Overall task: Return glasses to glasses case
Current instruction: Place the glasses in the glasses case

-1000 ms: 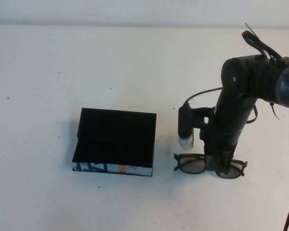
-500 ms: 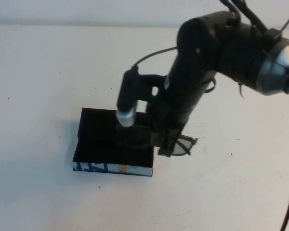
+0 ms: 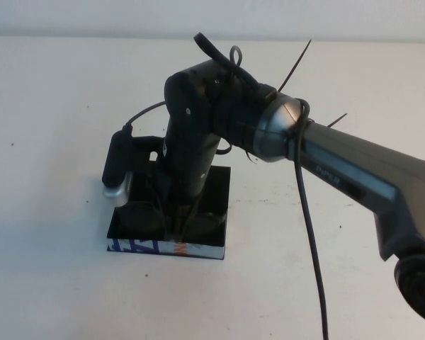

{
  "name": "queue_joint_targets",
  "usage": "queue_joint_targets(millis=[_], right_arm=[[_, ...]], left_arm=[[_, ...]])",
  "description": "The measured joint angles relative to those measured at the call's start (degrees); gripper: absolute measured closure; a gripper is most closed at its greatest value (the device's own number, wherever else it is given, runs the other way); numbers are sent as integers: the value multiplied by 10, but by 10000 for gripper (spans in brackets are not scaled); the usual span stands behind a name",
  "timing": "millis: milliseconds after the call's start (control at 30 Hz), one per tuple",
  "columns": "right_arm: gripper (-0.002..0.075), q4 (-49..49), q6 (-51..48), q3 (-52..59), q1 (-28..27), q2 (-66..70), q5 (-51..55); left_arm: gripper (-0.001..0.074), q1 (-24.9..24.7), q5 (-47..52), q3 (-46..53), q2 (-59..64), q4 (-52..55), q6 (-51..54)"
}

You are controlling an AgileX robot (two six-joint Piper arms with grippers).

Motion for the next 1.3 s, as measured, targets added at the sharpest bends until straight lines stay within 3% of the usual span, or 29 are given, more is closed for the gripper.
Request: queue_joint_targets(millis=[1300], right_arm=[[689, -6, 15, -38, 0, 43, 1]], left_arm=[[738, 0, 0, 0, 0, 0, 0]])
